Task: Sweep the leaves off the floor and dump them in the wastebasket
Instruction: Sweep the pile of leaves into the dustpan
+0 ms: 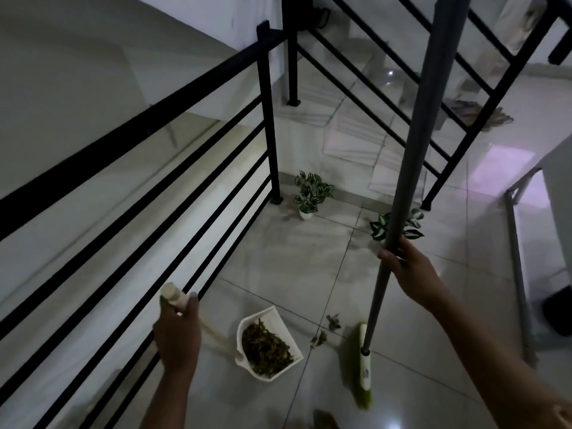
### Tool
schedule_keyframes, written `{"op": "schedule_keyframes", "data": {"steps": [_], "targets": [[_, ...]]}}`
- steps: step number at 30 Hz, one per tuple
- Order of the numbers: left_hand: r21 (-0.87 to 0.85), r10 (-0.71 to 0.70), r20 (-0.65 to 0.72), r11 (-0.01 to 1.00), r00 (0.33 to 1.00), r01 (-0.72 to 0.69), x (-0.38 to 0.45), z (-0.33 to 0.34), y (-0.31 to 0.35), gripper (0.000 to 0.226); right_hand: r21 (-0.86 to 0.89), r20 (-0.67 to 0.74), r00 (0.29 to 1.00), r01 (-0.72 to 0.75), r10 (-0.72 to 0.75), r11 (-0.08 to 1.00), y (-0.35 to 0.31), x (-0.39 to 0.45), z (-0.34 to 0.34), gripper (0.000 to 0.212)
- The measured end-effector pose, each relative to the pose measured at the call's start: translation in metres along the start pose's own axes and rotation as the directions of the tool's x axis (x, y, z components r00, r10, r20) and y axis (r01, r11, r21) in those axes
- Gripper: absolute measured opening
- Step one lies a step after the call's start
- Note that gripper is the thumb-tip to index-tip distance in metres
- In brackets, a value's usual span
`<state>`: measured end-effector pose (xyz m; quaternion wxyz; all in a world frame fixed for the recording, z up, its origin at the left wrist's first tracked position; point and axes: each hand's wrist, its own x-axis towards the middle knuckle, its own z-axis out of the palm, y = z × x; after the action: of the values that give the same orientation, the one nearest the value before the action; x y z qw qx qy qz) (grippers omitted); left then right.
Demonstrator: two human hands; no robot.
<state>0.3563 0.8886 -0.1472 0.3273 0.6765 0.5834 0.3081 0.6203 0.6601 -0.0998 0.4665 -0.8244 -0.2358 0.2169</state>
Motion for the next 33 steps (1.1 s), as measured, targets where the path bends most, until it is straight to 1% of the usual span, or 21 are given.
{"op": "schedule_keyframes", "data": {"steps": [2,4,7,9,12,15,20,24,27,30,33], "targets": [[0.007,0.030,0.029,1.000,0.999,-0.030,-0.010,0.005,0.004,0.037,-0.003,-0.019,1.000,-0.004,0.004,1.000,0.002,-0.008,-0.001,0.033],[0.002,0.031,0.075,1.000,0.997,-0.031,-0.018,0.011,0.004,0.036,-0.001,-0.057,0.998,-0.014,0.014,1.000,0.003,-0.014,-0.003,0.033],[0.044,0.029,0.145,0.998,0.989,-0.036,-0.027,0.021,-0.006,0.037,-0.009,-0.086,0.996,-0.024,0.023,1.000,0.005,-0.026,-0.005,0.034],[0.038,0.043,0.143,0.998,0.989,-0.049,-0.032,0.024,-0.009,0.041,-0.023,-0.108,0.994,-0.028,0.025,0.999,0.007,-0.032,-0.004,0.031],[-0.006,0.049,0.125,0.999,0.991,-0.049,-0.038,0.029,-0.009,0.037,-0.043,-0.112,0.993,-0.030,0.025,0.999,0.008,-0.041,-0.004,0.029],[-0.014,0.061,0.139,0.998,0.988,-0.059,-0.050,0.029,-0.015,0.029,-0.097,-0.114,0.993,0.006,-0.017,0.995,0.008,-0.057,0.002,0.027],[-0.023,0.084,0.170,0.996,0.982,-0.082,-0.064,0.034,-0.013,0.030,-0.151,-0.145,0.987,0.049,-0.071,0.987,0.008,-0.077,0.002,0.025],[0.009,0.100,0.183,0.995,0.978,-0.104,-0.066,0.036,-0.012,0.034,-0.188,-0.117,0.991,0.047,-0.070,0.981,0.004,-0.089,0.000,0.025],[0.094,0.060,0.207,0.992,0.977,-0.081,-0.056,0.033,-0.011,0.038,-0.210,-0.078,0.996,0.034,-0.052,0.977,0.007,-0.098,-0.001,0.028],[0.225,0.011,0.271,0.971,0.963,-0.075,-0.041,0.021,-0.013,0.042,-0.188,-0.043,0.999,0.001,-0.010,0.982,0.007,-0.104,-0.003,0.030],[0.202,-0.001,0.350,0.976,0.937,-0.075,-0.032,0.005,-0.017,0.042,-0.207,-0.002,1.000,-0.013,0.013,0.978,0.006,-0.108,-0.002,0.032]]}}
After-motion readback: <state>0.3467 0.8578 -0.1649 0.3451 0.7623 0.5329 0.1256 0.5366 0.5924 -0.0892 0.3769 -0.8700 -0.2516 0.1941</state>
